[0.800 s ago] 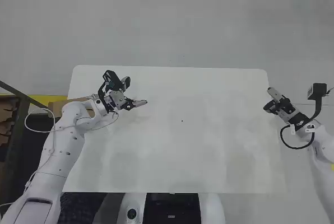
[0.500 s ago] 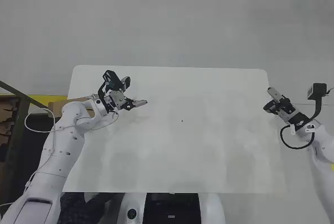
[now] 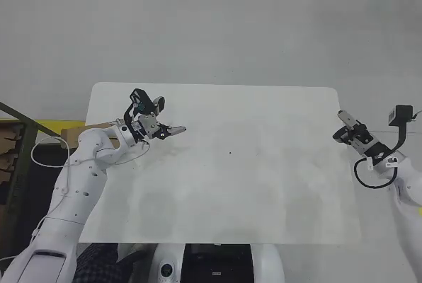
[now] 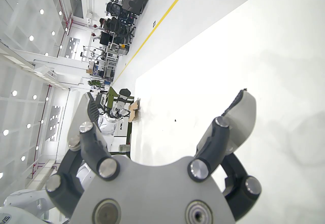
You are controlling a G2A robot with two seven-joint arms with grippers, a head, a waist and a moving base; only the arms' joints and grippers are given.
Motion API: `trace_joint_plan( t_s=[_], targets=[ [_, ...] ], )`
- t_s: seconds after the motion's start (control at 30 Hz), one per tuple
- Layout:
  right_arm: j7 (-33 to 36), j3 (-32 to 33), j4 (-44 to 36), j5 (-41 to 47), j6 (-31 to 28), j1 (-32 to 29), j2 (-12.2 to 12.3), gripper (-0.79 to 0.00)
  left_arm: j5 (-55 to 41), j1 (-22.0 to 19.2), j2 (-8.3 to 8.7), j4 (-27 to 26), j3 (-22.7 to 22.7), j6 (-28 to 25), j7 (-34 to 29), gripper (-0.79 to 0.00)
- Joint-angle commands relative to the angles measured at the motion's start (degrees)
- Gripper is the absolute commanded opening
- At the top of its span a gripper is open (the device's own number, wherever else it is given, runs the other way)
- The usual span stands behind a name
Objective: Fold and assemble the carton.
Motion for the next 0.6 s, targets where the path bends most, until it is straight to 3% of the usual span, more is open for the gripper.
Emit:
trace_joint_plan(
  t_s=[0.0,0.23,0.4,0.57],
  targets=[
    [0.0,0.0,0.0,0.0,0.0,0.0,0.0,0.000,0.0,0.0,0.00,0.0,0.0,0.0,0.0,0.000],
    [0.0,0.0,0.0,0.0,0.0,0.0,0.0,0.000,-0.4,0.1,0.00,0.2,-0.2,0.2,0.1,0.000],
    [0.0,0.0,0.0,0.0,0.0,0.0,0.0,0.000,-14.2,0.1,0.79,5.5,-3.5,-8.2,-4.2,0.000],
    [0.0,0.0,0.0,0.0,0.0,0.0,0.0,0.000,-25.7,-0.5,2.12,9.7,-6.9,-10.8,-11.5,0.000]
  ],
)
